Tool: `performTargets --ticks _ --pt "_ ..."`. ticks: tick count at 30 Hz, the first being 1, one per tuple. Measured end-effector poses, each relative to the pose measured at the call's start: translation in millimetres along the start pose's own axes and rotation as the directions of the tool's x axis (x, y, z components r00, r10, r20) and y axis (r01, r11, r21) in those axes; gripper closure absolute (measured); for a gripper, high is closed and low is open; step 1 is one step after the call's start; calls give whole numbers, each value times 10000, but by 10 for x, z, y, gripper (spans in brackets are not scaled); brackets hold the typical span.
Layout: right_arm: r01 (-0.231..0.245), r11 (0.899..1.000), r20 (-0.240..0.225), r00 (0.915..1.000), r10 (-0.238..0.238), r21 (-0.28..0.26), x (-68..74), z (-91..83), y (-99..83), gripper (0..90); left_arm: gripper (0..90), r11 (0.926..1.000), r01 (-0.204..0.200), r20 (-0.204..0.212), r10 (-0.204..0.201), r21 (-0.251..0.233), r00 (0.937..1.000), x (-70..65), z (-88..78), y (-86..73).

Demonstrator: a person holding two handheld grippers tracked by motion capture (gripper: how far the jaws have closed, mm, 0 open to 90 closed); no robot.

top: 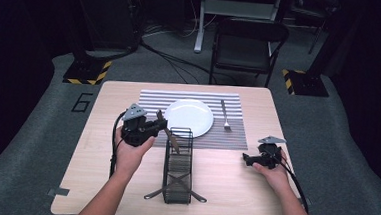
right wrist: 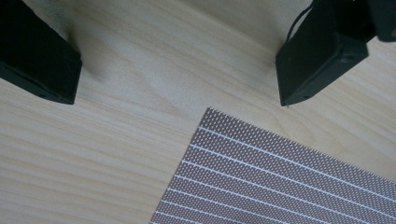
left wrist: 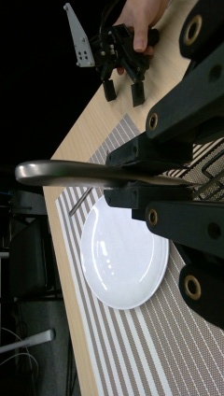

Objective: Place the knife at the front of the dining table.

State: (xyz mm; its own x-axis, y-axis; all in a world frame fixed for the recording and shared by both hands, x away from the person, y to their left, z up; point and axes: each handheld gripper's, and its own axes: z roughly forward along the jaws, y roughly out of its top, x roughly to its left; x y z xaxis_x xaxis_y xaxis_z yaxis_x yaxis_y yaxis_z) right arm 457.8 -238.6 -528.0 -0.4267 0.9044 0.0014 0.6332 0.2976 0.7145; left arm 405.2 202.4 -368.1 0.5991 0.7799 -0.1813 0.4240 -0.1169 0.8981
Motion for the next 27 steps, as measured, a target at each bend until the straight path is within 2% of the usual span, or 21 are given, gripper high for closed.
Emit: performTargets --ticks 7,10,13,22,27 --pt "-8 10000 -1 10000 8 1 1 0 0 0 755 9993 167 219 -175 342 9996 20 83 -77" --pt "-1 10000 -1 10000 1 1 0 0 0 0 759 9986 380 81 -384 356 9992 23 135 -125" --pt "-9 10000 -2 10000 9 3 1 0 0 0 770 9990 357 62 -359 257 9993 17 152 -153" --pt "-4 10000 -5 10000 4 3 0 0 0 0 790 9972 181 22 -183 722 9998 34 233 -276" --pt "-6 10000 -1 10000 6 2 0 0 0 0 793 9971 150 63 -155 745 9999 48 246 -328"
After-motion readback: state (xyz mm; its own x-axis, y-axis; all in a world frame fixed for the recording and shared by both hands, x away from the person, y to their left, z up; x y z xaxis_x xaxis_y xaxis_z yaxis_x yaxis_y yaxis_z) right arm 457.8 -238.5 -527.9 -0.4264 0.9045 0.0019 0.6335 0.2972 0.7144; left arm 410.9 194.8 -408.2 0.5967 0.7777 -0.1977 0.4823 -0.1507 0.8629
